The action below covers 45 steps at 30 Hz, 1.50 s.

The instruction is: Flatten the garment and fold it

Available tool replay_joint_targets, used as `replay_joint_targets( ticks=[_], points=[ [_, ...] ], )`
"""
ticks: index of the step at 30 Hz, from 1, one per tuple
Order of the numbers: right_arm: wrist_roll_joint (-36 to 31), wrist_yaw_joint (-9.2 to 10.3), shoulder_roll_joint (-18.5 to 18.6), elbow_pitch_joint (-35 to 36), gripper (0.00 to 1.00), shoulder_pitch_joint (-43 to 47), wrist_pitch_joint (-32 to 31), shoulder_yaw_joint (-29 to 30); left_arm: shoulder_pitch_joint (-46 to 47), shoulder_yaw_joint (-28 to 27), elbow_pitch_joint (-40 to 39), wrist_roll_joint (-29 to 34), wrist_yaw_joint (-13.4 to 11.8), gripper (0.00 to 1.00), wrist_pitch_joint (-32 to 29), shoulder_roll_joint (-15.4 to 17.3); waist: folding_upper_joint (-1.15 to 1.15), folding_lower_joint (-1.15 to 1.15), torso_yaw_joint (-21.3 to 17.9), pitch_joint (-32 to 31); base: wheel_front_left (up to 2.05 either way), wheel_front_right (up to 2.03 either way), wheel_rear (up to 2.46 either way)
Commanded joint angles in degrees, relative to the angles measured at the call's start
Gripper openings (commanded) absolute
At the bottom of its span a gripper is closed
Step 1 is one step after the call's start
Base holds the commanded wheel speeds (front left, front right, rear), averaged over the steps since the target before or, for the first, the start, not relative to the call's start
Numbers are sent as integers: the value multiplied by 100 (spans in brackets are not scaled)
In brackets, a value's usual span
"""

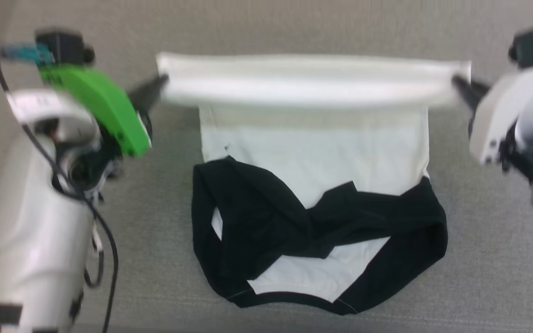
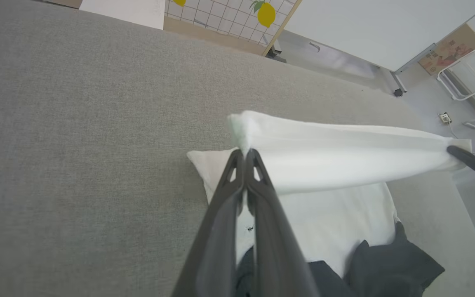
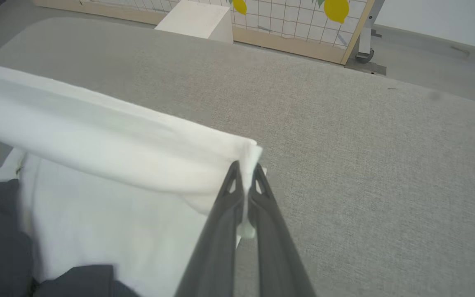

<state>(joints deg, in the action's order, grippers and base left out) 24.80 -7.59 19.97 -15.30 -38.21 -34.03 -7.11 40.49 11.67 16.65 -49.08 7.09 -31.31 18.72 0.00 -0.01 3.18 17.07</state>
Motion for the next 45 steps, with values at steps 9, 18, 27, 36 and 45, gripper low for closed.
replay_joint_targets(
  ticks=[9, 18, 27, 36, 45],
  points=[
    [43, 10, -305, 709, 0, 1662, -187, 495, -1872, -85, -884, -298, -132, 0, 325, -45, 0, 1, 273, -1207, 0, 0, 0],
    [-21, 10, -586, 1145, 0, 2828, -368, 901, -3349, -197, -1400, -452, -422, 0, 567, -147, 0, 1, 202, -1405, 0, 0, 0],
    [-309, 10, -895, 998, 0, 3564, -297, 874, -3892, 21, -990, -327, -528, 0, 682, -300, 0, 1, 128, -1319, 0, 0, 0],
    [-395, 10, -1047, 692, 100, 3662, 15, 709, -3733, 281, -71, -13, -650, 100, 669, -308, 0, 1, 58, -1245, 0, 0, 0],
    [-58, 10, -814, 1399, 100, 4428, -244, 1127, -3833, 213, -57, 212, -1048, 100, 420, 125, 0, 1, 72, -1419, 0, 0, 0]
  ],
)
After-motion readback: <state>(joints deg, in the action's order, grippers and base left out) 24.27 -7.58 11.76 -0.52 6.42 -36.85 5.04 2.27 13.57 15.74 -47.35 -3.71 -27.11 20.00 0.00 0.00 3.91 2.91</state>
